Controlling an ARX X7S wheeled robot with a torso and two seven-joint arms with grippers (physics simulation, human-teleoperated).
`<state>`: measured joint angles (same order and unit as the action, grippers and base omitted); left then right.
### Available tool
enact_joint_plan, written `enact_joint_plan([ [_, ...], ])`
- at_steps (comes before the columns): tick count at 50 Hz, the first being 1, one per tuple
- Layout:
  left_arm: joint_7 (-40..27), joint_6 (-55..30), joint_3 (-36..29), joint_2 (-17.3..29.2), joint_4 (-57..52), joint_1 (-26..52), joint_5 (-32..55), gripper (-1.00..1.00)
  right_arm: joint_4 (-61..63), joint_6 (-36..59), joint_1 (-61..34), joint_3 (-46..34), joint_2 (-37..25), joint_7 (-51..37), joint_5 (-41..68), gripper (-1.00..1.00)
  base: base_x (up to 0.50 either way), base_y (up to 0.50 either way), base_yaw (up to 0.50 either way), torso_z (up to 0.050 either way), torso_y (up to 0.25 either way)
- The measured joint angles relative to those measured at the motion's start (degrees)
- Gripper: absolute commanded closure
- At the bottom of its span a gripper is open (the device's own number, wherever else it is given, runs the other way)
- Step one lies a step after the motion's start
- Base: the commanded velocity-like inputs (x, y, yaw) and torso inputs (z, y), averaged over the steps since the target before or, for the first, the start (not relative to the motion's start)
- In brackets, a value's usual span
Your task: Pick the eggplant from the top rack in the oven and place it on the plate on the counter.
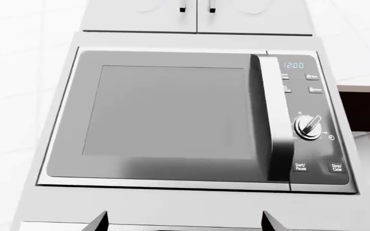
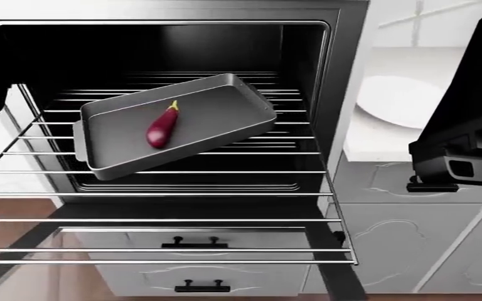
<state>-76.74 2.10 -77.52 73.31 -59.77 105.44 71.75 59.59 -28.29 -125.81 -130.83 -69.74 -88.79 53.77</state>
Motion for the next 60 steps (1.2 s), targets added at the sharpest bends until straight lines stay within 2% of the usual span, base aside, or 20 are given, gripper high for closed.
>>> enact_joint_plan([
  [32,-1.0,2.6,-7.1,-0.1,-0.1,5.0,-1.3,-1.0,0.0,0.5,2.4,2.2,0.0,0.1,-0.1,-1.0,0.0,0.5,0.0,0.0,0.0],
  [48,-1.4,3.7,-10.2,-0.2,0.0,7.4,-1.6,-1.0,0.1,1.1,3.2,3.4,-0.2,-0.4,-0.5,-1.0,0.0,0.0,0.0,0.0,0.0],
  [60,-2.1,4.8,-12.9,-0.7,-0.1,9.0,-2.4,-1.0,0.1,0.4,4.2,3.6,-0.3,0.0,-0.6,-1.0,0.49,-0.13,0.0,0.0,0.0],
])
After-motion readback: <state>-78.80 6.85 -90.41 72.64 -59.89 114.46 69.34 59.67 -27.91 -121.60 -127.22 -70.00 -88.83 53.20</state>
